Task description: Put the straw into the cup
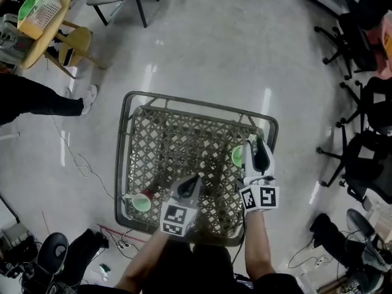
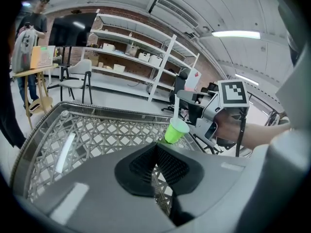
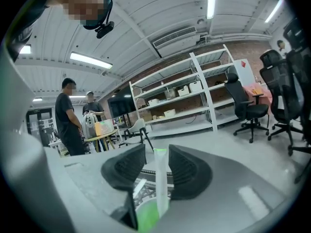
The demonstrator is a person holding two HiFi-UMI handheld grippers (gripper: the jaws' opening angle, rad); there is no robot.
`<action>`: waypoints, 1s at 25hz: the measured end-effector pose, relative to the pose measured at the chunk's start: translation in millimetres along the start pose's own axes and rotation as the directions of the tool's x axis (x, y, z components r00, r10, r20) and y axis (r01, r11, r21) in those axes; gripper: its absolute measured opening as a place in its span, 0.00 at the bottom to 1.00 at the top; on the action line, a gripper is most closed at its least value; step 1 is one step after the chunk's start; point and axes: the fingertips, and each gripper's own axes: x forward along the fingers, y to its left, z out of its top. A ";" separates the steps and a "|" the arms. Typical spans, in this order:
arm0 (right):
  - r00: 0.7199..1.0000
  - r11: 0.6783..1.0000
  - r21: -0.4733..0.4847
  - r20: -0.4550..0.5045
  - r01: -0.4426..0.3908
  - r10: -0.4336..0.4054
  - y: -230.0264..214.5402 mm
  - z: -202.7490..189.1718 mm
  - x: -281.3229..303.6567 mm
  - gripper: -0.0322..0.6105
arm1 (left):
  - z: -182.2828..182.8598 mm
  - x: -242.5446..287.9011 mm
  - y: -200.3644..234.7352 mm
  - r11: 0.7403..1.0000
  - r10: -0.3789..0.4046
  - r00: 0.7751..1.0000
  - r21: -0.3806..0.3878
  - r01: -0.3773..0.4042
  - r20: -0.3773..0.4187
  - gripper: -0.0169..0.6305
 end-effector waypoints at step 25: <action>0.998 0.989 -0.136 -0.004 -0.058 0.058 59.4 72.9 -93.6 0.21 | 61.1 -93.3 -57.9 0.993 -0.009 0.986 0.114 -0.010 0.168 0.04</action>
